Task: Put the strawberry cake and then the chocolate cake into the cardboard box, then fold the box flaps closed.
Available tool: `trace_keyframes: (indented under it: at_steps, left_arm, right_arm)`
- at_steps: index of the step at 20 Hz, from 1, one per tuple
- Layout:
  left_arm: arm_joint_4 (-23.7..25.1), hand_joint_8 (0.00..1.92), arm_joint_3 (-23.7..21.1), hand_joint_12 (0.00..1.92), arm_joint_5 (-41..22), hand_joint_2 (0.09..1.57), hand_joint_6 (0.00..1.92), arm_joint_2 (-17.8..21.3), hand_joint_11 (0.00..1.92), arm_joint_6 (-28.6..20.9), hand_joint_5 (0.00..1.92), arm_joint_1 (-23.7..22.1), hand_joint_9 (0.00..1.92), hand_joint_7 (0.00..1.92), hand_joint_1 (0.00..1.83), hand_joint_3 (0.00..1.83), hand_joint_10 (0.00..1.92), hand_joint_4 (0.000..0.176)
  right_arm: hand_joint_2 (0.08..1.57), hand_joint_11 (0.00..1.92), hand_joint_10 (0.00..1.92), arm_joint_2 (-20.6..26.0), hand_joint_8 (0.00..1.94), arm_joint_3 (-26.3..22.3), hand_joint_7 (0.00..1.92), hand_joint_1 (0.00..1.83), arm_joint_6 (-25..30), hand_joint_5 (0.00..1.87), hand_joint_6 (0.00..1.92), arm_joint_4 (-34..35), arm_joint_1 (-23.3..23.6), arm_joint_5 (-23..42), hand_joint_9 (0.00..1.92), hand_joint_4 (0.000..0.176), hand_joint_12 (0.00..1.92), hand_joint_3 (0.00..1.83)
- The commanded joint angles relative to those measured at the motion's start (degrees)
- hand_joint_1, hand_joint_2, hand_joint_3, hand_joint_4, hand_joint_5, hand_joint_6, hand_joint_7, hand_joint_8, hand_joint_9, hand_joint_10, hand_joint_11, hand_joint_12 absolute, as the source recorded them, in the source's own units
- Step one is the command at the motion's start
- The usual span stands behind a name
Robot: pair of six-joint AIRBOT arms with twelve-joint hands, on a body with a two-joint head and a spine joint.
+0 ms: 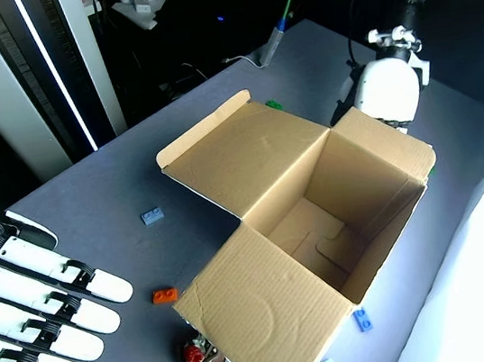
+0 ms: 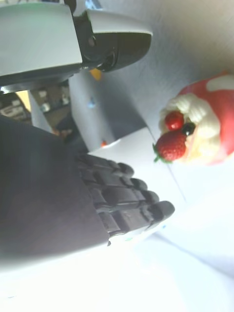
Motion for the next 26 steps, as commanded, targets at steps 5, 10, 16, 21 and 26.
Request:
trace_keyframes:
  at_steps: [5,10,16,21,26]
  left_arm:
    - [-3.9,0.00,0.7,0.49,1.9,0.95,0.00,-0.6,0.00,2.1,0.03,1.1,0.07,0.05,1.00,0.00,0.00,0.026]
    - [-5.2,0.00,2.2,0.44,3.1,0.96,0.00,-2.0,0.00,4.3,0.04,2.1,0.05,0.04,1.08,0.00,0.00,0.033]
    - [-5.8,0.01,4.4,0.46,3.6,0.98,0.01,-3.6,0.00,4.9,0.05,2.5,0.06,0.06,1.11,0.01,0.00,0.040]
    - [-6.1,0.00,5.5,0.58,3.7,0.99,0.01,-4.4,0.00,5.1,0.08,2.8,0.09,0.06,1.11,0.00,0.00,0.039]
    - [-5.9,0.01,5.4,0.88,4.5,0.94,0.02,-4.4,0.00,5.8,0.21,3.2,0.23,0.20,1.18,0.00,0.02,0.055]
  right_arm:
    - [1.10,0.00,0.00,0.6,0.00,0.1,0.06,0.53,-0.5,0.00,0.00,0.3,0.4,6.9,0.02,0.000,0.00,0.00]
    - [1.09,0.00,0.01,0.6,0.01,0.1,0.08,0.55,-1.0,0.02,0.01,0.3,0.4,7.4,0.05,0.000,0.00,0.00]
    - [1.10,0.00,0.01,0.6,0.00,0.1,0.07,0.56,-1.3,0.05,0.02,0.3,0.4,7.7,0.05,0.000,0.00,0.00]
    - [1.09,0.02,0.01,0.6,0.01,0.1,0.06,0.56,-1.3,0.04,0.01,0.3,0.4,7.5,0.05,0.000,0.01,0.00]
    - [1.09,0.02,0.01,0.6,0.01,0.0,0.08,0.56,-1.3,0.05,0.01,0.3,0.3,7.4,0.07,0.000,0.02,0.00]
